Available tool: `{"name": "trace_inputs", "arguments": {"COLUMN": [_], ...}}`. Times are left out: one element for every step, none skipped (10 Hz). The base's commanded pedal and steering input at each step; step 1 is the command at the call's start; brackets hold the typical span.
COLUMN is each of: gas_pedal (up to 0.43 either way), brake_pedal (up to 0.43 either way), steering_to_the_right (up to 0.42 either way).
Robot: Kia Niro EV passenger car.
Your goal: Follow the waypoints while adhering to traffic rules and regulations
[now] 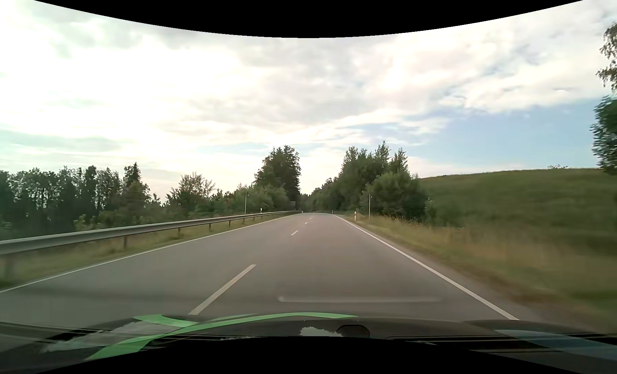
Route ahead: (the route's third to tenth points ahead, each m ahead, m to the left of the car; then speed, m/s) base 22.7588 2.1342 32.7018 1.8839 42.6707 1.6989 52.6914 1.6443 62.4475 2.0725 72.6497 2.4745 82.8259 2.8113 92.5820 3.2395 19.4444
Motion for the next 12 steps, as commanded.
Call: {"name": "trace_inputs", "arguments": {"gas_pedal": [0.35,0.358,0.358,0.358,0.358,0.358,0.358,0.358,0.358,0.358,0.358,0.358], "brake_pedal": [0.0,0.0,0.0,0.0,0.0,0.0,0.0,0.0,0.0,0.0,0.0,0.0], "steering_to_the_right": [-0.001,-0.001,-0.001,-0.002,-0.001,-0.001,-0.002,-0.003,-0.003,-0.003,-0.003,-0.003]}}
